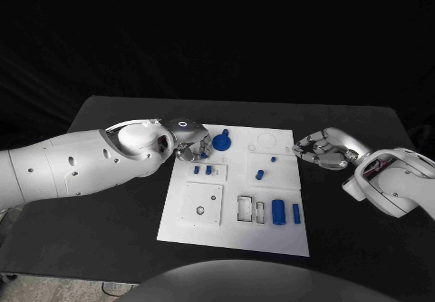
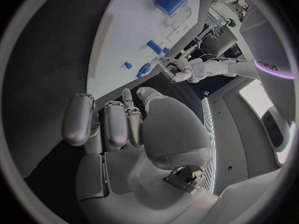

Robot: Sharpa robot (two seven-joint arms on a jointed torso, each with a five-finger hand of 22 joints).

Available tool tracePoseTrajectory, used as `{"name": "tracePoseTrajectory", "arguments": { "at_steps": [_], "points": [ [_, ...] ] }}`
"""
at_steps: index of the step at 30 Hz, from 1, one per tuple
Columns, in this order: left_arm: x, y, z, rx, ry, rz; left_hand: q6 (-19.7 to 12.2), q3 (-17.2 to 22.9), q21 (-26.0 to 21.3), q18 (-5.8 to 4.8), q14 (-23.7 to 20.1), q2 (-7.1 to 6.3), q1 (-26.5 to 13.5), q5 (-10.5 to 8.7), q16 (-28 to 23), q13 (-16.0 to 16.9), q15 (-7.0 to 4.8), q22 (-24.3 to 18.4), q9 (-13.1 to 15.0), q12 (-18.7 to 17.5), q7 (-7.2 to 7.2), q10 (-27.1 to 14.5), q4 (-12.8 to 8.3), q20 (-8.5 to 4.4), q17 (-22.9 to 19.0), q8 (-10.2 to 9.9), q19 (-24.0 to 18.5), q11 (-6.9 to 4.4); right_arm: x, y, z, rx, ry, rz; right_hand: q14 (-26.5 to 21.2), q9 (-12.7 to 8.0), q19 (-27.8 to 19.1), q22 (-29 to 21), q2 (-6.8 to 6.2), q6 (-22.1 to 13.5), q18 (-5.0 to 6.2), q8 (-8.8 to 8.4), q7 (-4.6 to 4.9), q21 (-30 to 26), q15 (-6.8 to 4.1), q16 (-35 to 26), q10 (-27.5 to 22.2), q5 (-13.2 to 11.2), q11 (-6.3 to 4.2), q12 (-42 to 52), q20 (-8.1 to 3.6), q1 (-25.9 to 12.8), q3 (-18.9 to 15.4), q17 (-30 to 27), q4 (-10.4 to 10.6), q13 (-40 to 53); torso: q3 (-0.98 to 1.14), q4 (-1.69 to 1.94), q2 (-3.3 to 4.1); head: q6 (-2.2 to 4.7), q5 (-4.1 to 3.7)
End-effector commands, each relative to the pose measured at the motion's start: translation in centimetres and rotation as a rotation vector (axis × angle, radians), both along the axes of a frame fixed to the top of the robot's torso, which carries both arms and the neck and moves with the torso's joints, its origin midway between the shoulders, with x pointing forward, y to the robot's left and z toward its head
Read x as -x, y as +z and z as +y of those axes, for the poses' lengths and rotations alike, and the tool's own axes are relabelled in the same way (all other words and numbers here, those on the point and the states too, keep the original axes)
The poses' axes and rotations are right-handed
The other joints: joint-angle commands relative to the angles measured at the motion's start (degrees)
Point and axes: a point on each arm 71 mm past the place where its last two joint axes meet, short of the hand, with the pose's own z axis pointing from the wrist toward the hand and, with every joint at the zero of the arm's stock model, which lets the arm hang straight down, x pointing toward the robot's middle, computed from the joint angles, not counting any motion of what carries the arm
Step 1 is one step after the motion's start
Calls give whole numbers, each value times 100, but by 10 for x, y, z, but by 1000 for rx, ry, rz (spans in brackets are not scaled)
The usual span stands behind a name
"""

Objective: Assemble the parts on the task board

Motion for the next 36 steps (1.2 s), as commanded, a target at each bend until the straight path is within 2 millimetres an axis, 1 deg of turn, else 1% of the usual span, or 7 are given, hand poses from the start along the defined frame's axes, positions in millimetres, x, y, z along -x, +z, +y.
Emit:
{"name": "tracePoseTrajectory", "arguments": {
  "at_steps": [1,7,15,21,27,32,36],
  "points": [
    [0,0,-2,13,1,-7,-10,-6,-20,38,-12,-12,-47,-21,8,-10,11,1098,0,-36,18,33,2,-4,-4,23,-6,-7,0,-1,0,4,4,11,251,6,4,767,-36,31,54,-10,-7,-37,25,-27,12,-10,2,-33,-19,42,47,-9,-1,332,3,-3,-2,1,6],
    [0,1,-3,22,2,-17,-14,-3,-67,49,-46,-10,-44,-23,-35,-14,11,1083,-1,-42,22,42,-1,-4,-86,18,-34,-5,0,-2,-1,5,1,13,251,6,4,767,-36,31,54,-10,-7,-37,25,-27,12,-10,2,-33,-19,42,47,-9,-1,332,0,-6,-2,1,-4],
    [0,1,-5,30,1,-21,-18,4,-65,48,-56,3,-38,-30,-45,-22,13,1084,-3,-55,28,65,-4,-4,-99,8,-34,-2,0,-2,-1,7,0,16,250,7,4,768,-32,29,54,-13,-6,-37,25,-32,9,-18,3,-37,-19,44,53,-16,-2,328,4,2,-5,1,-7],
    [0,0,-6,20,4,-7,-25,6,-81,52,-68,3,-24,-33,-59,-24,12,1079,-5,-58,29,92,-17,-3,-124,-2,-43,-3,0,-2,-1,7,1,18,250,7,4,768,-32,29,54,-13,-6,-37,25,-32,9,-18,3,-37,-19,44,53,-16,-2,328,6,-1,-5,1,0],
    [0,-3,-6,2,9,12,-56,4,-128,62,-94,-8,-17,-49,-89,-33,16,1066,-13,-81,29,89,-29,-2,-176,-27,-71,1,0,-2,-1,8,1,20,249,8,3,767,-28,28,54,-14,-6,-40,26,-34,9,-23,3,-37,-18,46,58,-20,-2,328,3,1,-5,1,-6],
    [0,-5,-6,-10,16,24,-62,4,-151,67,-110,-12,-10,-63,-106,-37,18,1059,-16,-94,30,87,-38,-1,-205,-35,-86,4,0,-2,-1,8,2,21,249,8,3,767,-28,28,54,-14,-6,-40,26,-34,9,-23,3,-37,-18,46,58,-20,-2,328,4,-1,-4,1,-3],
    [0,-6,-7,-17,17,32,-149,6,-185,72,-138,-28,7,-108,-131,-52,26,1050,-41,-137,26,79,-60,5,-245,-100,-109,10,0,-3,-1,8,2,22,249,9,0,765,-28,28,56,-15,-5,-50,26,-34,8,-26,4,-40,-18,48,60,-19,-4,325,4,2,-7,1,-7]
  ]
}}
